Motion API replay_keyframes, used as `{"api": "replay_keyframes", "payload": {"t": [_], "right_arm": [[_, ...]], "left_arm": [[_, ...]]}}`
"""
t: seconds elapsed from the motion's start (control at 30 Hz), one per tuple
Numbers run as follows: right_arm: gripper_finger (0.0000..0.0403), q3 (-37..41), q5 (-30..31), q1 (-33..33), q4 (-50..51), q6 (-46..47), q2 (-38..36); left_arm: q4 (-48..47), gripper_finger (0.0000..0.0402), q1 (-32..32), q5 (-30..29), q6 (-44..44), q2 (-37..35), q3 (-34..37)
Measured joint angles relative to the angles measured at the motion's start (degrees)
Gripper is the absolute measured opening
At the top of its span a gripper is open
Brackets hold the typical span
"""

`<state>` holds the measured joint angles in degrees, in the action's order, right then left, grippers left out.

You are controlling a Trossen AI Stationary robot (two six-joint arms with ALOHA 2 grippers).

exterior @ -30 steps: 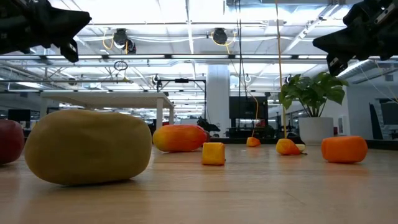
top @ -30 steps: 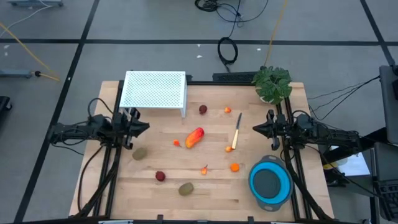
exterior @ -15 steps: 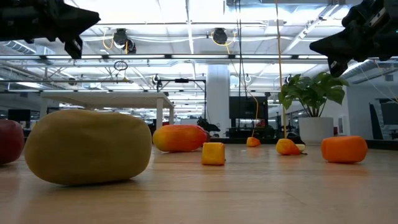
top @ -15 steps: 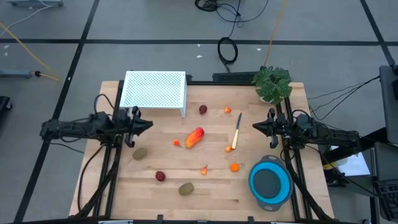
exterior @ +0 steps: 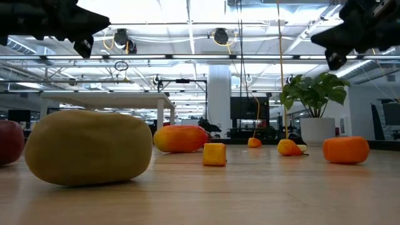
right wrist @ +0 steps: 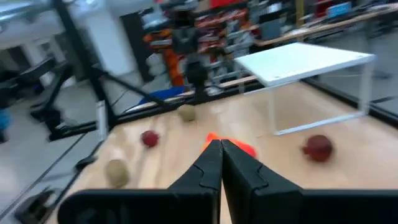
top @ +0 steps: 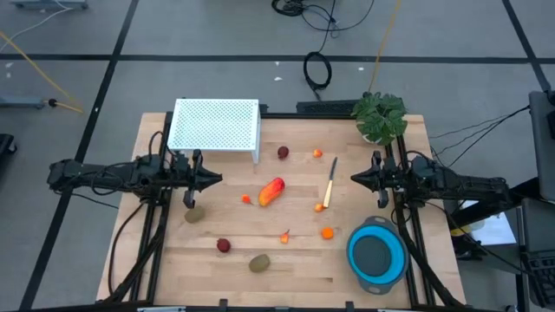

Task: Pick & Place Fruit
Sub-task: Put the blue blue strainer bowl on the shelf

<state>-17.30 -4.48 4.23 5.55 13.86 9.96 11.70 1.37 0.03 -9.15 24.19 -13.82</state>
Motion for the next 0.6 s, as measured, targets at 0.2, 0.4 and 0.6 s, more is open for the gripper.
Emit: {"api": "replay_keyframes", "payload": {"t": [0.2,0.4,0.6], "right_arm": [[0.0,-12.41,-6.19,-1.09,12.7,-3.29,13.83],[0.0,-26.19,-10.53,-4.05,28.61,-11.65,27.41],[0.0,-34.94,-12.32,-9.06,34.05,-21.96,37.27]], "left_arm": [[-0.01,0.0024,0.0,-0.02,1.65,1.11,0.0],[0.03,0.0024,0.0,-0.07,5.36,1.11,0.0],[0.05,0.0024,0.0,-0.07,9.3,1.11,0.0]]}}
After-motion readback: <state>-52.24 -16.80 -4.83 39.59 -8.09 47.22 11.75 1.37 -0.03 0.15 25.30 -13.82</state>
